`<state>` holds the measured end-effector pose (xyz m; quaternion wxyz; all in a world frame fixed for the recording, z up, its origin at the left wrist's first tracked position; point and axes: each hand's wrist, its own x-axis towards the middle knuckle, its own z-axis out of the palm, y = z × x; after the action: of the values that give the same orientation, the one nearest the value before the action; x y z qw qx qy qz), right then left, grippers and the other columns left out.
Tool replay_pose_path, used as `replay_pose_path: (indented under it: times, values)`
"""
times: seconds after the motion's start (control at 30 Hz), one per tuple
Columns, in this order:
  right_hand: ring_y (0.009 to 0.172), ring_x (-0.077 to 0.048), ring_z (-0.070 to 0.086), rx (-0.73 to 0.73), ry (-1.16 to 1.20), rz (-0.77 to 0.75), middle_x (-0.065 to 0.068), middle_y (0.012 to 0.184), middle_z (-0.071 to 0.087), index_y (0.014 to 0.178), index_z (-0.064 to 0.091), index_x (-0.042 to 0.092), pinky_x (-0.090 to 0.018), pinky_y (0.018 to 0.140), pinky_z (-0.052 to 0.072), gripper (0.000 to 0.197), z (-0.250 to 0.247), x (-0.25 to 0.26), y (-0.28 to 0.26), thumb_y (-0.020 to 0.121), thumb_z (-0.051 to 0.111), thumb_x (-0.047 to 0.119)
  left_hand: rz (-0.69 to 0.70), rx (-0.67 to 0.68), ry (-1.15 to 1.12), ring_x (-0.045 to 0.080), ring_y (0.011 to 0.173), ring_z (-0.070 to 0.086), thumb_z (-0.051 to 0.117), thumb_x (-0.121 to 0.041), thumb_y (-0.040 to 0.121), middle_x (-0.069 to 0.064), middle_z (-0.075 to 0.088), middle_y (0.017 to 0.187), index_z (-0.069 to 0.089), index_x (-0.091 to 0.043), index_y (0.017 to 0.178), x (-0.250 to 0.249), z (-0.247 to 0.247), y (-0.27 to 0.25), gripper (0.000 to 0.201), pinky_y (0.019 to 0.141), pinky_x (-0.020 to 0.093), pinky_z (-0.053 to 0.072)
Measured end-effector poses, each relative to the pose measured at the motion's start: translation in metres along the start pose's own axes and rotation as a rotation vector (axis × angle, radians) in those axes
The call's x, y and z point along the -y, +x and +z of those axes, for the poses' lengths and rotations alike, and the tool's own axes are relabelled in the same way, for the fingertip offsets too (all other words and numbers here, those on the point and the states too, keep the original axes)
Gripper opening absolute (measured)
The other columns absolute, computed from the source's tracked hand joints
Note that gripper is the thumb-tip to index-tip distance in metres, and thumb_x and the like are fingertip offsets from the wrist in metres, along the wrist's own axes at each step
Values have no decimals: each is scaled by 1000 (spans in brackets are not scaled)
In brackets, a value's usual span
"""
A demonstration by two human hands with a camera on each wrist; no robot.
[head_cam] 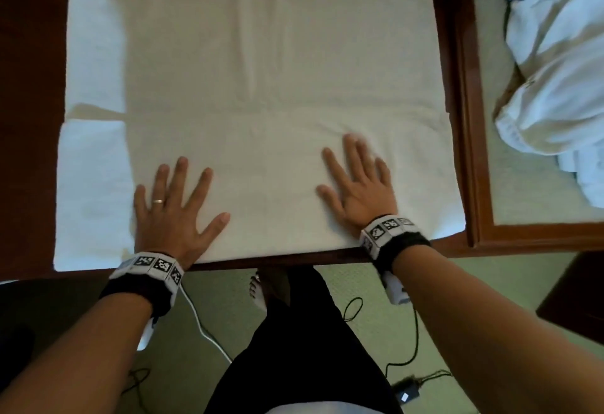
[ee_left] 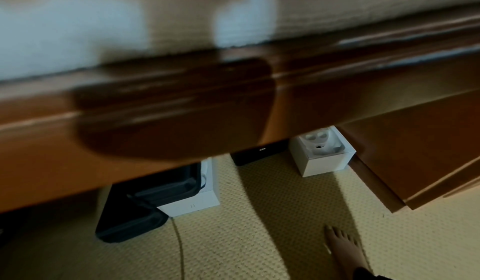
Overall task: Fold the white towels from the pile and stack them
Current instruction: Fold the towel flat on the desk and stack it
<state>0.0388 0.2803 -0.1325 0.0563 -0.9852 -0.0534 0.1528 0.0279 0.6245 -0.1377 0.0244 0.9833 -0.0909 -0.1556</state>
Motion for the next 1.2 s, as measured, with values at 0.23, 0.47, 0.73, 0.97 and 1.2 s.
replay_pose_path:
  times: [0.23, 0.47, 0.73, 0.97, 1.2]
  values:
    - [153, -24, -5, 14, 42, 413, -5, 166, -7, 158, 7, 31, -54, 121, 7, 75, -39, -90, -3, 92, 9, 67, 4, 10, -27, 35, 152, 12, 31, -77, 81, 4, 9, 168, 25, -33, 157, -4, -9, 3, 88, 115, 63, 16]
    - [152, -29, 1, 110, 5, -35, -8, 166, -6, 157, 11, 30, -59, 116, 14, 71, -29, 33, 7, 96, 29, 62, 101, 80, 18, 30, 153, 8, 22, -81, 84, -2, -4, 168, 10, -40, 158, 7, -16, 12, 85, 116, 64, 14]
    - [152, -26, -10, 229, 25, 14, -2, 164, -20, 156, -2, 35, -59, 119, 13, 75, -39, 37, 17, 96, 34, 62, -415, 225, 51, 28, 154, -1, 27, -75, 92, 0, -10, 168, -5, -35, 158, 121, -65, 38, 83, 119, 64, 8]
    - [150, -31, -17, 319, 72, 187, 1, 162, -26, 154, -8, 42, -64, 117, 12, 76, -41, 32, -6, 95, 34, 65, -21, 179, 62, 27, 154, 1, 31, -68, 95, -1, -12, 167, -4, -36, 158, 67, -49, 12, 80, 121, 55, 14]
    - [142, -31, 31, 240, 48, 139, -2, 161, 20, 148, 31, 37, -48, 107, 42, 57, -56, 27, -16, 95, 43, 55, -179, 135, -36, 30, 127, 51, 42, -60, 95, 5, 47, 145, 55, -24, 134, 47, -79, 19, 55, 96, 45, 45]
